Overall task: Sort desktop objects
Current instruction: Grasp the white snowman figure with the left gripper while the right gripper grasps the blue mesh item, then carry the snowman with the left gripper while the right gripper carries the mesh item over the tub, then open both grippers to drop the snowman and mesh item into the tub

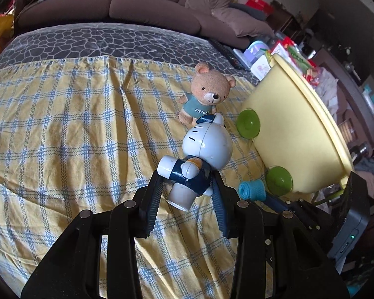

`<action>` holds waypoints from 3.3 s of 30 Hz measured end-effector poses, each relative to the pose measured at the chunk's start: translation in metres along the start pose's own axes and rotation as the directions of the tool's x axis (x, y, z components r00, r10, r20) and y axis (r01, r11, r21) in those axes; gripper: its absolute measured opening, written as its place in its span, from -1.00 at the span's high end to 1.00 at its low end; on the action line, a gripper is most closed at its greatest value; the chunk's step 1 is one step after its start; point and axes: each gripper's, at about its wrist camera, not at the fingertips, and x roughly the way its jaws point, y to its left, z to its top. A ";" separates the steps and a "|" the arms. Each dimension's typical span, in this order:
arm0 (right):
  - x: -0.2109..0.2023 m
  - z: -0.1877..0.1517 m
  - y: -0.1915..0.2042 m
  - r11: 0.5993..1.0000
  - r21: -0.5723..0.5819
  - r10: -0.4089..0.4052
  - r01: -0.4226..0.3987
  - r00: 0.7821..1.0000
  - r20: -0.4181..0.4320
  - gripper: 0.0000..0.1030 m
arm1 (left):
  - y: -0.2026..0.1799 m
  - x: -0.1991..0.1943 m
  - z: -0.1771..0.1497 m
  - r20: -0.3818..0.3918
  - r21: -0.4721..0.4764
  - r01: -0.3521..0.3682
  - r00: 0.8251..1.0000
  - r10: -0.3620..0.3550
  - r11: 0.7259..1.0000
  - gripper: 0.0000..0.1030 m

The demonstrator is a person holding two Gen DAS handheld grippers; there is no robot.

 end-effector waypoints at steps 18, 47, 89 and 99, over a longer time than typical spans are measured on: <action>0.000 0.005 0.005 0.988 0.035 0.152 -0.151 0.987 -0.044 0.24 | -0.011 -0.007 -0.001 -0.003 0.002 -0.004 1.000 0.004 1.000 0.30; -0.135 0.044 -0.027 0.941 -0.007 0.335 -0.339 0.926 0.171 0.32 | -0.125 -0.062 0.033 0.063 0.147 -0.028 0.998 0.019 0.989 0.30; -0.086 0.092 -0.215 0.979 0.032 0.198 -0.200 0.979 0.053 0.32 | -0.277 0.119 0.099 -0.080 0.622 -0.290 0.901 0.427 0.727 0.20; -0.082 0.104 -0.213 0.979 0.056 0.196 -0.198 0.980 0.027 0.32 | -0.251 0.045 0.117 -0.074 0.453 -0.190 0.966 0.249 0.871 0.17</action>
